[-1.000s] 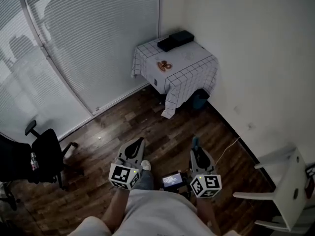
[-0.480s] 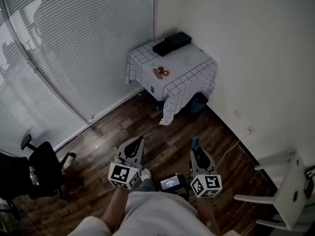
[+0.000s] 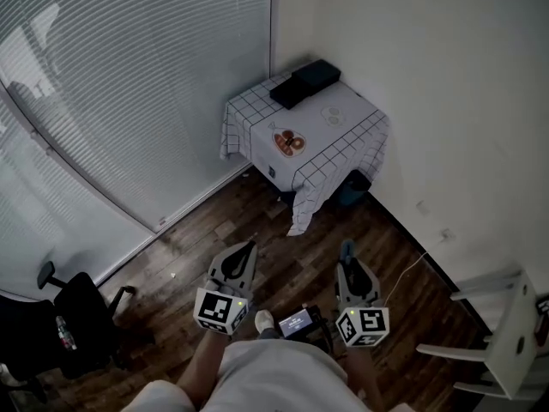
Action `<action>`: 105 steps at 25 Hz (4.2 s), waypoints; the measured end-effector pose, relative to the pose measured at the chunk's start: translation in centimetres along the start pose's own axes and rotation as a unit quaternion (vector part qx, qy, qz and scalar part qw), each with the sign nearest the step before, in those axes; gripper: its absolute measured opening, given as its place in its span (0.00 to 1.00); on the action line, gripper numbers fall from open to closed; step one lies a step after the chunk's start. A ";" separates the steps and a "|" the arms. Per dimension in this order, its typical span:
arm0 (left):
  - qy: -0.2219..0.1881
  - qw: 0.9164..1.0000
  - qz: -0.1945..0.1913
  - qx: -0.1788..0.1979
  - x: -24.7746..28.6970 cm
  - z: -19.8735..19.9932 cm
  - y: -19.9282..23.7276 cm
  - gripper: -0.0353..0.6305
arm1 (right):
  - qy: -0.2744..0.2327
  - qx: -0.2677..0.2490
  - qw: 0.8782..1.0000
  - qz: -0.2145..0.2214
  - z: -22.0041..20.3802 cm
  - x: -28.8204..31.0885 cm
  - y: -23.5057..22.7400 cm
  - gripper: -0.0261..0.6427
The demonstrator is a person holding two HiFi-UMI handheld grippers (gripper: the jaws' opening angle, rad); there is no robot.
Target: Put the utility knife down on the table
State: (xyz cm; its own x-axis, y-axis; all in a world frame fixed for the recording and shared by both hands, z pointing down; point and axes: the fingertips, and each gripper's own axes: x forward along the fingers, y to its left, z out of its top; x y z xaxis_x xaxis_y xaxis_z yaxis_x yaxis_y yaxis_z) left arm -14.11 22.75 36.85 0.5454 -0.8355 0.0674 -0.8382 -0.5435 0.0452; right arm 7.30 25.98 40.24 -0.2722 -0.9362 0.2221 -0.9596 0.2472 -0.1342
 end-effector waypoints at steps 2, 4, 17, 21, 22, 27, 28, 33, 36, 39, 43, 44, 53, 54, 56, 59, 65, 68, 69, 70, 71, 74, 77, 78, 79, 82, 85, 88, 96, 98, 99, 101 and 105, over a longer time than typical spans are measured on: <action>0.006 1.000 -0.003 0.021 0.7 -0.3 0.9 0.06 | -0.003 -0.006 1.000 -0.008 0.4 0.9 -0.2 0.25; 0.011 1.000 -0.007 0.021 1.4 -0.5 1.5 0.06 | -0.002 -0.003 1.000 -0.014 0.7 1.5 -0.6 0.24; 0.022 1.000 0.011 -0.011 6.6 -1.1 5.8 0.06 | 0.002 0.010 1.000 -0.003 1.7 8.8 -2.3 0.24; 0.027 0.999 0.014 -0.008 9.1 -0.3 6.7 0.06 | 0.002 0.007 1.000 0.004 3.3 11.8 -3.9 0.24; 0.029 0.999 0.016 -0.008 9.6 -0.1 7.0 0.06 | 0.002 0.007 1.000 0.006 3.7 12.5 -4.2 0.24; 0.031 0.999 0.018 -0.003 13.2 1.1 7.6 0.06 | 0.005 0.008 1.000 0.017 5.0 15.7 -5.9 0.24; 0.032 0.999 0.016 -0.002 13.9 1.2 7.6 0.06 | 0.006 0.008 1.000 0.019 5.2 16.1 -6.2 0.24; 0.035 0.999 0.019 0.003 17.0 1.4 7.9 0.06 | 0.015 0.006 1.000 0.022 5.4 17.9 -8.0 0.24; 0.038 0.999 0.022 0.001 19.1 1.2 8.4 0.06 | 0.021 0.006 1.000 0.022 5.4 19.1 -9.1 0.24; 0.040 0.999 0.023 0.003 21.1 1.1 8.6 0.06 | 0.025 0.007 0.999 0.021 5.3 20.1 -10.5 0.24; 0.038 0.999 0.032 0.006 23.1 1.6 8.9 0.06 | 0.029 0.005 0.999 0.031 5.6 21.6 -11.6 0.24; 0.034 0.999 0.036 0.005 23.5 1.8 9.0 0.06 | 0.029 0.000 0.999 0.035 5.7 22.1 -11.7 0.24; 0.033 0.999 0.032 0.011 25.9 2.3 9.9 0.06 | 0.033 -0.023 0.999 0.035 6.4 25.3 -11.8 0.24; 0.034 0.999 0.030 0.012 26.3 2.3 10.2 0.06 | 0.032 -0.023 0.999 0.034 6.4 25.9 -11.9 0.24; 0.037 0.999 0.023 0.012 27.2 2.0 10.5 0.06 | 0.032 -0.023 0.999 0.030 6.5 26.8 -12.1 0.24; 0.040 0.999 0.009 0.025 28.3 2.5 11.5 0.06 | 0.036 -0.018 0.999 0.023 6.3 28.0 -12.0 0.24; 0.033 0.999 -0.006 0.035 31.1 3.8 13.9 0.06 | 0.039 -0.021 0.999 0.014 6.7 30.3 -11.8 0.24; 0.030 0.999 -0.012 0.029 32.3 3.6 14.5 0.06 | 0.045 -0.019 0.999 0.007 6.6 31.3 -11.9 0.24; 0.029 0.999 -0.014 0.027 32.6 3.5 14.6 0.06 | 0.048 -0.020 0.999 0.007 6.5 31.6 -11.9 0.24; 0.029 0.999 -0.017 0.026 32.8 3.4 14.7 0.06 | 0.050 -0.020 0.999 0.007 6.5 31.9 -11.8 0.24; 0.029 0.999 -0.020 0.026 33.0 3.5 14.7 0.06 | 0.050 -0.019 0.999 0.007 6.6 32.2 -11.8 0.24; 0.030 0.999 -0.030 0.033 33.7 3.8 14.9 0.06 | 0.051 -0.017 0.999 0.003 6.8 33.1 -11.8 0.24; 0.030 0.999 -0.036 0.026 34.4 3.5 15.3 0.06 | 0.057 -0.018 0.998 0.002 6.6 33.9 -11.7 0.24; 0.030 0.999 -0.037 0.023 34.7 3.3 15.4 0.07 | 0.059 -0.018 0.998 0.002 6.6 34.1 -11.6 0.24; 0.031 0.999 -0.039 0.021 34.9 3.1 15.5 0.06 | 0.061 -0.019 0.998 0.002 6.6 34.3 -11.6 0.24; 0.041 0.998 -0.046 0.021 35.4 2.5 15.5 0.06 | 0.068 -0.020 0.997 0.002 6.3 34.6 -11.6 0.24; 0.047 0.998 -0.049 0.018 36.0 2.1 15.6 0.06 | 0.076 -0.018 0.997 -0.002 5.8 35.0 -11.9 0.24; 0.051 0.997 -0.054 0.023 36.7 1.5 15.8 0.06 | 0.083 -0.015 0.996 -0.004 5.5 35.2 -12.2 0.24; 0.079 0.994 -0.066 0.026 38.4 -0.7 16.2 0.06 | 0.104 -0.015 0.995 -0.002 4.1 36.6 -12.7 0.24; 0.083 0.994 -0.069 0.026 38.8 -1.1 16.2 0.06 | 0.109 -0.015 0.994 -0.002 3.7 36.9 -12.9 0.24; 0.085 0.994 -0.069 0.025 38.9 -1.3 16.2 0.06 | 0.111 -0.015 0.994 -0.002 3.5 37.0 -13.0 0.24; 0.090 0.993 -0.070 0.019 39.2 -1.5 16.1 0.06 | 0.117 -0.015 0.993 -0.003 3.0 37.1 -13.2 0.24; 0.100 0.992 -0.074 0.018 39.4 -2.7 16.0 0.06 | 0.128 -0.014 0.992 -0.006 2.3 37.4 -13.5 0.24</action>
State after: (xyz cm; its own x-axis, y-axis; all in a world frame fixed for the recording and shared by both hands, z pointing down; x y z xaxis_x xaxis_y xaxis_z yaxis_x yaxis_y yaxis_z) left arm -6.03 -18.67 42.93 0.6493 -0.7153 0.2583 -0.7462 -0.6648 0.0347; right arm 10.25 -12.99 48.16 -0.2657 -0.8465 0.4613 -0.9637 0.2456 -0.1044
